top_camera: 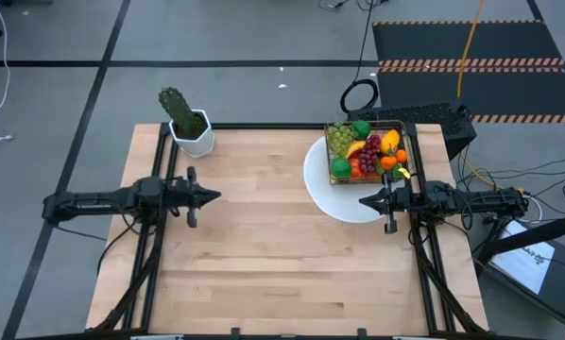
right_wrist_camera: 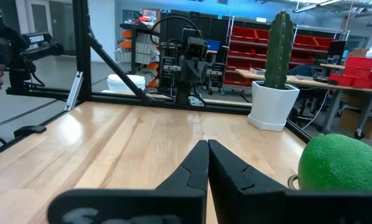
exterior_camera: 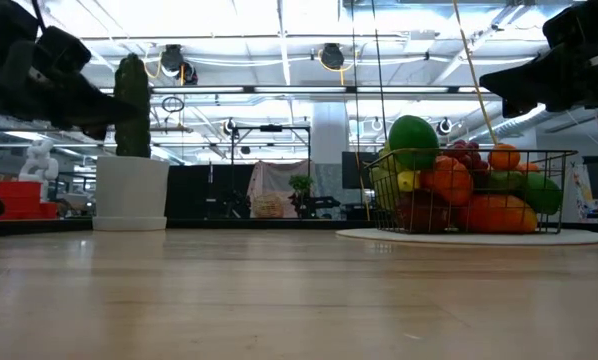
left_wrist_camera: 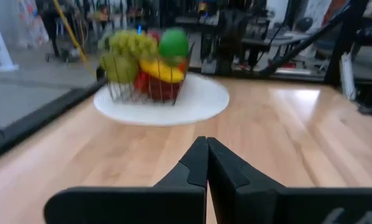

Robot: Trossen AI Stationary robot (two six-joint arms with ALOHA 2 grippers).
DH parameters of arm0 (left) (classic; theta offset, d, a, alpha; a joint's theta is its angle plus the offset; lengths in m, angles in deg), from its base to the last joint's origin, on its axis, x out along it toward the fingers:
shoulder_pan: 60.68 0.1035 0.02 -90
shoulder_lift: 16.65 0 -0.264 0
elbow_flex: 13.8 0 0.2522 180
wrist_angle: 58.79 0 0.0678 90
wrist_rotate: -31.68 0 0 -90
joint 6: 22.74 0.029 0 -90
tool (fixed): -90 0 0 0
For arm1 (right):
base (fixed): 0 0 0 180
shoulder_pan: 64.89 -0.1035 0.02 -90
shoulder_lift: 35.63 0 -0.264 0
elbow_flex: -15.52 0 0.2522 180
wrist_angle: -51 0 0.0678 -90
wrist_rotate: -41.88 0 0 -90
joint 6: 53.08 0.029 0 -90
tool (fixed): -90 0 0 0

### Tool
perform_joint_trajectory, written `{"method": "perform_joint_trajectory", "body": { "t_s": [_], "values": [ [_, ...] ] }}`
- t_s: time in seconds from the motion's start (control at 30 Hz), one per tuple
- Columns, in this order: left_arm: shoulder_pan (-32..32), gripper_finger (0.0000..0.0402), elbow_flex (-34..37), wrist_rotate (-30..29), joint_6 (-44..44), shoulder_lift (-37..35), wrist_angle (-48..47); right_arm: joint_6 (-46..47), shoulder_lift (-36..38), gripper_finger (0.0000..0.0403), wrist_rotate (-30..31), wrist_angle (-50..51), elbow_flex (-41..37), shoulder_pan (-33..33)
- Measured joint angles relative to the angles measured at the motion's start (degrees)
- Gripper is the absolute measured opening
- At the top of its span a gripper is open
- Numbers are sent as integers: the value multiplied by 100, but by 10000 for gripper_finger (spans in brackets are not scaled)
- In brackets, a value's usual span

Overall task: Build produce basket
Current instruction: Return to Home Position

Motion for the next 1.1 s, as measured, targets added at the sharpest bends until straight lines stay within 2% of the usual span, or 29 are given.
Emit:
{"method": "perform_joint_trajectory", "body": {
  "t_s": [0.23,0.63,1.1],
  "values": [
    [2,0,-18,90,278,-796,-127,0,-2,0,0,0,0,0],
    [2,1,-20,147,338,-797,-149,0,-2,0,-1,0,0,0],
    [2,20,-20,162,293,-772,-151,0,-2,0,-2,-2,0,0]
  ]
}}
